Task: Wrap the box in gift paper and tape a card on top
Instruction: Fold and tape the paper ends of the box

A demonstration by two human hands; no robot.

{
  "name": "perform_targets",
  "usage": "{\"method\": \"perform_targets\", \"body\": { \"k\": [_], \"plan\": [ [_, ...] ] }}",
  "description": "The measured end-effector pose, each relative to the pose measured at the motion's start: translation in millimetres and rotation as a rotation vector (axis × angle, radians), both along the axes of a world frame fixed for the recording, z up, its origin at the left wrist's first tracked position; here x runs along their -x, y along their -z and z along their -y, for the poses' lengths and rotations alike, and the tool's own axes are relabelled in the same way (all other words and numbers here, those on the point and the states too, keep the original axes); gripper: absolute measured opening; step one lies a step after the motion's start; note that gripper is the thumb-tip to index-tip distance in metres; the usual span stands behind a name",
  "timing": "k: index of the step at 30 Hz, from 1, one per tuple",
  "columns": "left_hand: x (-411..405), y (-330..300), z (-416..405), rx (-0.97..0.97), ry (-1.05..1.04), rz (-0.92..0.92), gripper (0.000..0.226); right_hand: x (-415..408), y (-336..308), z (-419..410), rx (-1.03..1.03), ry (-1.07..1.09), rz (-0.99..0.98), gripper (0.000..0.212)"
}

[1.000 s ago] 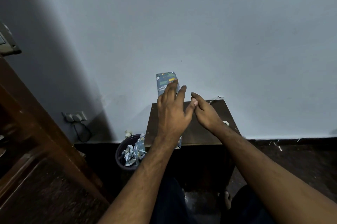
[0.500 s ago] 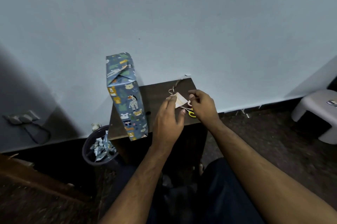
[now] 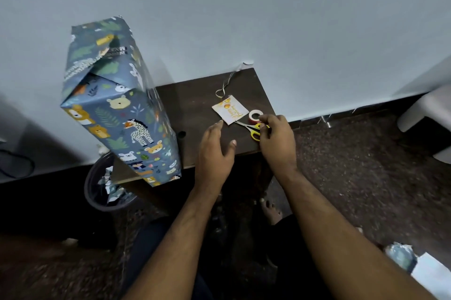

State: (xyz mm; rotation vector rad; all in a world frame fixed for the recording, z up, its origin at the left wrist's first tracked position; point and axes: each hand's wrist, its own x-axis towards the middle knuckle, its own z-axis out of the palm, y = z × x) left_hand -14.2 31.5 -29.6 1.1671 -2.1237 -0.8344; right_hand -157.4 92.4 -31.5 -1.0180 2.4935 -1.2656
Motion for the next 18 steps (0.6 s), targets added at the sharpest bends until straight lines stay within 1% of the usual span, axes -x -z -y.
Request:
{"method": "perform_targets", "body": {
  "k": [2,4,6,9,11,13,16,18],
  "plan": [
    [5.1,8.2,8.1,-0.054,-0.038,-0.031,0.057,3.0,4.2,5.6,-0.026,0.063,-0.061,0.022],
    [13.9,9.1,13.6,-0.085,-0.064,-0.049,0.055,7.3,4.8,12.3,-0.068,0.098,-0.111,0.032],
    [21.3,8.3,19.7,-0.073,-0.047,-0.051,0.055,11.4,6.6,19.8,-0.116,0.081,-0.124,0.044],
    [20.1,11.3,30.6,-0.096,-0.037,-0.035,0.057,14.8,13.3,35.8,-0.202,0.012,-0.142,0.052],
    [16.3,15.2,34.7,-0.155,-0.067,-0.056,0.057,15.5,16.8,44.8,-0.215,-0.005,-0.156,0.052],
    [13.2,18.9,35.0,-0.164,-0.073,-0.07,0.057,15.6,18.8,51.3,-0.218,-0.005,-0.197,0.048],
    [10.5,25.2,32.7,-0.1,-0.029,-0.046,0.058,16.7,20.3,53.4,-0.21,0.002,-0.223,0.041],
    [9.1,28.2,31.7,-0.034,-0.002,-0.022,0.058,19.0,20.4,53.1,-0.157,-0.003,-0.213,0.041]
  ]
}}
